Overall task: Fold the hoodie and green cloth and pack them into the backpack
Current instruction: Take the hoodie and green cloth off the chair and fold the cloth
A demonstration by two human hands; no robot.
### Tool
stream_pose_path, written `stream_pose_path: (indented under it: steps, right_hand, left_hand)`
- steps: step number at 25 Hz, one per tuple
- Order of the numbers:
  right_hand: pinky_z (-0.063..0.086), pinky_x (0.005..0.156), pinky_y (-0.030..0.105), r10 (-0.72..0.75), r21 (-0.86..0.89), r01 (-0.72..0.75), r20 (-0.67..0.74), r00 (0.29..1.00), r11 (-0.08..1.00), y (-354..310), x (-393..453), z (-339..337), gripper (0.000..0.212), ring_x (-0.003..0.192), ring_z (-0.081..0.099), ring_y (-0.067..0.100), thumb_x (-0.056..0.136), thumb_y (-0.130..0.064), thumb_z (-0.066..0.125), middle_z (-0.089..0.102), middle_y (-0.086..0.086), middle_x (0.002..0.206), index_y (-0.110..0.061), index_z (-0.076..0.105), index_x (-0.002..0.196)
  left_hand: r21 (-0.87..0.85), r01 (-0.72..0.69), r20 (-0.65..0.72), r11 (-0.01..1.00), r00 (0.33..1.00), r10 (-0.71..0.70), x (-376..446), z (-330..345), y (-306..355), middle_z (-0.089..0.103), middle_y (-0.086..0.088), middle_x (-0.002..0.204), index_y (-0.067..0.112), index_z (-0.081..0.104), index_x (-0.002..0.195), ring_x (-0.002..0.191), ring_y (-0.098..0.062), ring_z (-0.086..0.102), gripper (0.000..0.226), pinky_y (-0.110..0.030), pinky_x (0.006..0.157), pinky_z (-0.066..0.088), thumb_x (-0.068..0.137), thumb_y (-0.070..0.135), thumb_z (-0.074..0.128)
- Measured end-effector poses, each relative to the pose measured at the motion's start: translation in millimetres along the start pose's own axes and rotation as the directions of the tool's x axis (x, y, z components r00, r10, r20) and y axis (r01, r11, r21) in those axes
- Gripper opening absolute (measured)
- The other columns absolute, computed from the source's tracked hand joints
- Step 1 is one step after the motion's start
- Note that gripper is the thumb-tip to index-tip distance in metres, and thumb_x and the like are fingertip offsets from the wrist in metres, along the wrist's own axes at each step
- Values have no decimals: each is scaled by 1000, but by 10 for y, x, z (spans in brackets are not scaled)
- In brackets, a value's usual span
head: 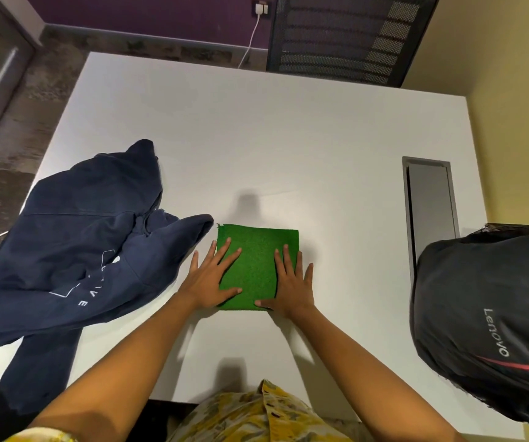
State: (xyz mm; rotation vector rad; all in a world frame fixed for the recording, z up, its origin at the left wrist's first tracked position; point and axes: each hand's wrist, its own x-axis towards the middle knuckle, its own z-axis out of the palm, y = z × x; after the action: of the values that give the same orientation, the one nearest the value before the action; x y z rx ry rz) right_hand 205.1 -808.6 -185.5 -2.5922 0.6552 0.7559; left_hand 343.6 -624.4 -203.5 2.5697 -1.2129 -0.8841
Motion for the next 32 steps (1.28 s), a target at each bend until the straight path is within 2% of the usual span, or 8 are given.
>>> stream_pose_path:
  steps: [5, 9, 11, 13, 17, 20, 24, 32]
  right_hand:
    - [-5, 120, 55, 9, -21, -8, 33, 999, 1000, 97, 41, -165, 139, 151, -16, 34, 68, -64, 76, -25, 2, 162, -12, -20, 154]
    - [18, 117, 57, 29, 180, -23, -30, 999, 983, -219, -101, -191, 98, 152, -3, 36, 87, -36, 69, -11, 5, 166, -16, 3, 157]
    - [22, 111, 66, 79, 343, -100, 73, 994, 934, -389, -167, -130, 88, 150, -8, 42, 94, -41, 59, -17, 0, 165, -27, 0, 158]
    - [15, 107, 75, 151, 393, -201, 156, 976, 897, -405, -132, -55, 84, 147, -19, 45, 97, -50, 49, -30, -2, 161, -36, -9, 156]
    - [8, 103, 81, 235, 333, -246, 74, 969, 911, 3, 128, -139, 81, 144, -26, 46, 98, -56, 42, -36, -4, 158, -42, -16, 153]
    - [9, 101, 83, 286, 294, -283, 36, 958, 913, 411, 314, -332, 88, 144, -25, 46, 95, -58, 48, -35, -4, 158, -43, -17, 152]
    - [10, 100, 84, 359, 320, -352, 39, 933, 880, 838, 517, -639, 87, 145, -23, 48, 95, -59, 48, -34, -3, 159, -42, -15, 153]
    - [8, 101, 84, 400, 348, -395, 61, 915, 850, 1380, 864, -1099, 87, 144, -23, 49, 95, -59, 47, -34, -3, 159, -41, -14, 154]
  left_hand:
    - [-38, -17, -42, 999, 999, 15, -144, 112, -97, -19, 11, 164, 41, 3, 157, 152, -20, -14, 95, -56, 121, -3, 82, 75, 51]
    - [35, 30, -51, 999, 998, -28, -125, 197, 36, -22, 6, 163, 39, -7, 156, 151, -21, -19, 93, -55, 118, -8, 86, 79, 38]
    - [69, 16, -23, 998, 1000, -15, -25, 177, 171, -27, 6, 162, 39, -12, 155, 150, -20, -21, 89, -58, 118, -9, 88, 77, 33]
    - [84, -14, 13, 996, 1000, 13, 100, 120, 313, -30, 7, 161, 40, -14, 154, 151, -20, -20, 85, -64, 117, -5, 92, 72, 34]
    - [5, -7, 39, 1000, 999, 7, 365, -15, 603, -24, 10, 162, 38, -10, 156, 151, -20, -19, 82, -70, 113, -9, 94, 70, 33]
    - [-22, 74, 90, 997, 993, -71, 555, -79, 709, -30, 9, 160, 40, -15, 154, 148, -22, -27, 96, -73, 108, -8, 88, 71, 47]
    - [-33, 234, 178, 972, 958, -225, 785, -219, 766, -35, 10, 158, 42, -15, 154, 147, -33, -29, 127, -75, 109, 4, 70, 56, 80]
    - [-52, 310, 215, 949, 932, -293, 915, -425, 810, -33, 16, 158, 47, -16, 152, 146, -40, -27, 144, -81, 102, 17, 55, 49, 92]
